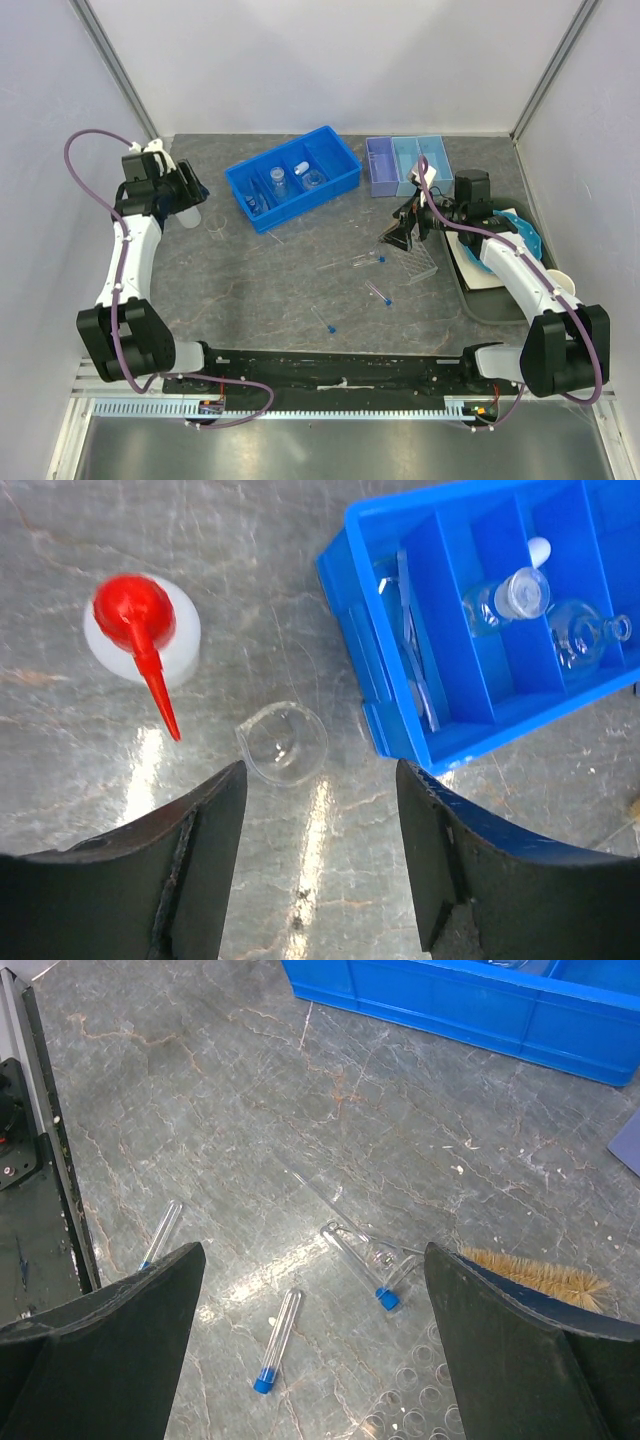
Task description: Organize the chemistry lab equipment
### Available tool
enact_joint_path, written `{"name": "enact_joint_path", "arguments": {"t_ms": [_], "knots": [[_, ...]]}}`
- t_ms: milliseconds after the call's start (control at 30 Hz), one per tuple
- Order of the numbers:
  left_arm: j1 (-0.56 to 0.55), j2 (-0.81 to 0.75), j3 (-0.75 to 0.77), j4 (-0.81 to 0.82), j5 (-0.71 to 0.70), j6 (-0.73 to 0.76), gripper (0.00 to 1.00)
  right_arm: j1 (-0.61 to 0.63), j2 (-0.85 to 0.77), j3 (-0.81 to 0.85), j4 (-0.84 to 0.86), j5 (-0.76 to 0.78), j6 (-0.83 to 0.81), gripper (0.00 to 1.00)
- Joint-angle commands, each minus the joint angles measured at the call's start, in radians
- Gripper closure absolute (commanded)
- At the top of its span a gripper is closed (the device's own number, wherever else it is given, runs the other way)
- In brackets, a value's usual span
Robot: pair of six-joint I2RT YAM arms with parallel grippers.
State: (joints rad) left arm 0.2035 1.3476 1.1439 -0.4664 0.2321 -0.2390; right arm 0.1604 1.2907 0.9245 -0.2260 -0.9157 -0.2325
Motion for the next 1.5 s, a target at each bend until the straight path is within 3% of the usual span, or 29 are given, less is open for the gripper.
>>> {"name": "enact_joint_path", "arguments": {"t_ms": [0, 367, 800, 967, 1067, 1133, 1467], "knots": [[0.005, 0.024, 0.091, -0.026, -0.077, 0.072, 0.32, -0.004, -0.007, 0.048, 0.008, -0.009, -0.027, 0.02], [0.005, 0.076, 0.163, -0.047, -0.177, 0.13, 0.3, -0.002, -0.01, 0.053, -0.007, 0.009, -0.042, 0.02], [0.005, 0.32, 0.362, -0.083, -0.341, 0.161, 0.27, -0.002, -0.01, 0.054, -0.013, 0.009, -0.041, 0.02], [0.007, 0.407, 0.425, -0.104, -0.338, 0.184, 0.27, -0.002, -0.007, 0.056, -0.013, 0.005, -0.041, 0.02], [0.005, 0.45, 0.459, -0.124, -0.339, 0.178, 0.29, -0.001, -0.001, 0.056, -0.013, 0.006, -0.039, 0.02], [0.005, 0.472, 0.479, -0.147, -0.355, 0.168, 0.37, -0.002, 0.001, 0.054, -0.013, 0.008, -0.041, 0.02], [0.005, 0.49, 0.429, -0.159, -0.399, 0.149, 0.39, -0.002, -0.001, 0.054, -0.015, 0.008, -0.041, 0.02]]}}
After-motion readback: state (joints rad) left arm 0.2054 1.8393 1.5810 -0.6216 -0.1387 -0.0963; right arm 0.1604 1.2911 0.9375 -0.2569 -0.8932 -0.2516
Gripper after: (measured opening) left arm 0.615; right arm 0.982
